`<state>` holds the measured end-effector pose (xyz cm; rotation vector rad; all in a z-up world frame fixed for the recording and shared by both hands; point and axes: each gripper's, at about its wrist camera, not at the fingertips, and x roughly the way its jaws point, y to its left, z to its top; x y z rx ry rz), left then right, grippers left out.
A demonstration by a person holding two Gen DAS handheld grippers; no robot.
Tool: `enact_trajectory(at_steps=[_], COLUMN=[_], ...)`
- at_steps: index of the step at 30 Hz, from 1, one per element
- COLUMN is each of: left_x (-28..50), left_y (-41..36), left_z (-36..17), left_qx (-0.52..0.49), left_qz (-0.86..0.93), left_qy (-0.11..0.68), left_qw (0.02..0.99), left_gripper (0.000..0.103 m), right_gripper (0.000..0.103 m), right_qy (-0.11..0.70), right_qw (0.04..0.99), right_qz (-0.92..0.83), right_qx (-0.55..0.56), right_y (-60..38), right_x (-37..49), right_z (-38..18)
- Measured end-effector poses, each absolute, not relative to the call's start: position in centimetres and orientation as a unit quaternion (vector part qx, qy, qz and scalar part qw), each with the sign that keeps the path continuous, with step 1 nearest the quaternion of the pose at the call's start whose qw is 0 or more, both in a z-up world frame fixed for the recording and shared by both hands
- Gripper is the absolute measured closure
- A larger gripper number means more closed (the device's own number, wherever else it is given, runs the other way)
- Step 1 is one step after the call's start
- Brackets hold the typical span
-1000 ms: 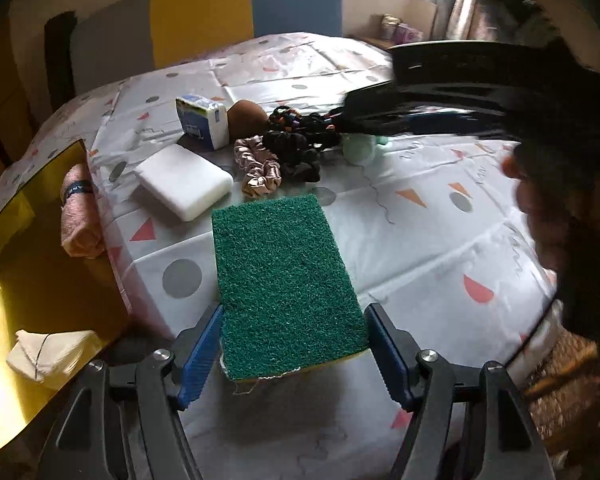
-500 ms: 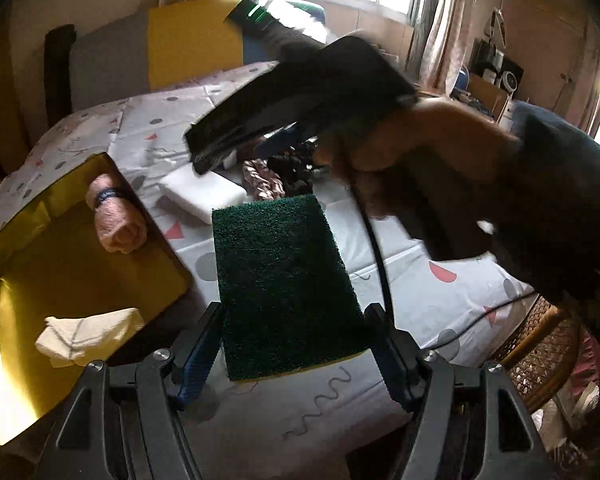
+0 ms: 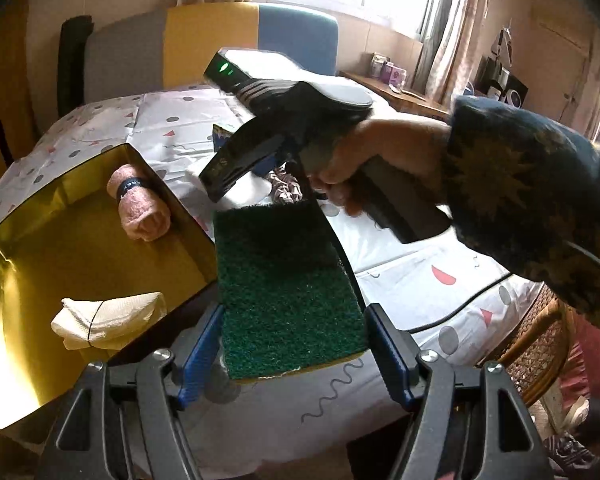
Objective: Organize soft objects
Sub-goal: 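Carry the sponge into the tray with the left tool while the right tool grasps the white foam block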
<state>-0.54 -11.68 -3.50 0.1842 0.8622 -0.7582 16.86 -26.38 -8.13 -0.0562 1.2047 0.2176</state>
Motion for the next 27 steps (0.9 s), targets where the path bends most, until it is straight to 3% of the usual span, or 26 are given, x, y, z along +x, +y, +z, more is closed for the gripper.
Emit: enact_trajectory(at_steps=[9, 16, 27], left_x=[-0.5, 0.3, 6.0], left_y=[-11.1, -9.7, -2.7], left_z=[-3.2, -2.1, -0.6], left_qx=[0.074, 0.031, -0.076], left_qz=[-0.353, -0.34, -0.227], left_qy=[0.403, 0.411, 0.438], left_qw=[0.841, 0.845, 0.866], left_gripper=[0.031, 0.031, 0.031], right_gripper=[0.048, 0.048, 0.048], right_qy=[0.499, 0.54, 0.565], right_qw=[0.861, 0.837, 0.823], right_qz=[0.094, 0.062, 0.057], right_qx=[0.03, 0.052, -0.018], right_y=[-30.5, -33.7, -31.9], right_x=[10.8, 5.8, 5.1], right_z=[-2.7, -6.8, -9.5])
